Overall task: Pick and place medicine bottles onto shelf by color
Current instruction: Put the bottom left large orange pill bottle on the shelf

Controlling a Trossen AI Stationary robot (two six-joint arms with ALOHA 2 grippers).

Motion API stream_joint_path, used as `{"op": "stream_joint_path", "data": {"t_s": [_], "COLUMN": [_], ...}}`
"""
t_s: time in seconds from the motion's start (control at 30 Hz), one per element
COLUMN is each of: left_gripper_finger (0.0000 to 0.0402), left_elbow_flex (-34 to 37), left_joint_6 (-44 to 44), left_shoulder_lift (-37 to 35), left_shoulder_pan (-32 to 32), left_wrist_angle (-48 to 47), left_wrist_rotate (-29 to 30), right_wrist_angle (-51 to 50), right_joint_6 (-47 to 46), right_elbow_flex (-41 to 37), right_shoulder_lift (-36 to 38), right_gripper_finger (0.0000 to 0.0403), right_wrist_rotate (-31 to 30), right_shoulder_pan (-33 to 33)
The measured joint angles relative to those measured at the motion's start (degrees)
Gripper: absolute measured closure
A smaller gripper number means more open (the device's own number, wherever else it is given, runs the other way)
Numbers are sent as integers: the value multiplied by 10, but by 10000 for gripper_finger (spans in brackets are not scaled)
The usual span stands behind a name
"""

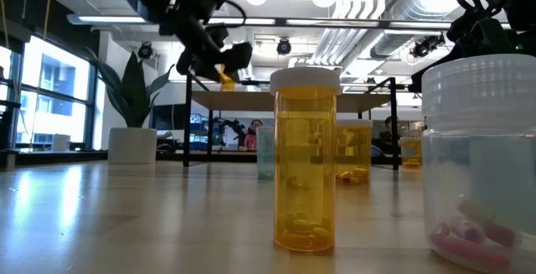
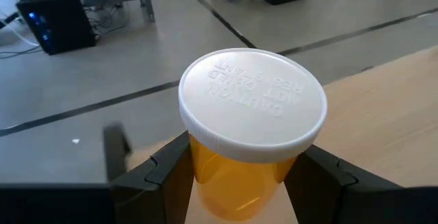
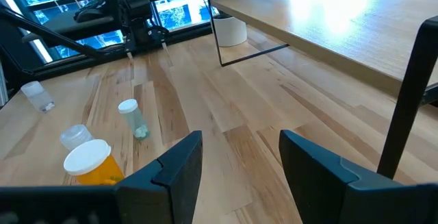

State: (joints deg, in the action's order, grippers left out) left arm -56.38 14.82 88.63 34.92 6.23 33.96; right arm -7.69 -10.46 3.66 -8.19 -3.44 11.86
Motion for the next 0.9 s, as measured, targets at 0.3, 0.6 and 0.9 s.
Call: {"op": "stream_joint_path", "data": {"t_s": [0.3, 0.6, 0.9], "left_gripper_finger": [218, 218, 218], "left_elbow_flex": [-123, -154, -155], "left_joint_6": [4, 22, 60], "left_shoulder_lift": [38, 103, 104], "left_shoulder_pan": [-2, -2, 3], "left_wrist_angle": [-142, -157, -201], "left_wrist_rotate": [-4, -23, -17], "right_wrist_angle": [0, 0, 0], "right_joint_6": [0, 0, 0], "right_elbow_flex": [0, 0, 0], "right_shoulder_lift": [0, 0, 0], "right_gripper_finger": [217, 217, 217], "right_wrist_rotate": [0, 0, 0], "right_shoulder_pan": [0, 0, 0]}}
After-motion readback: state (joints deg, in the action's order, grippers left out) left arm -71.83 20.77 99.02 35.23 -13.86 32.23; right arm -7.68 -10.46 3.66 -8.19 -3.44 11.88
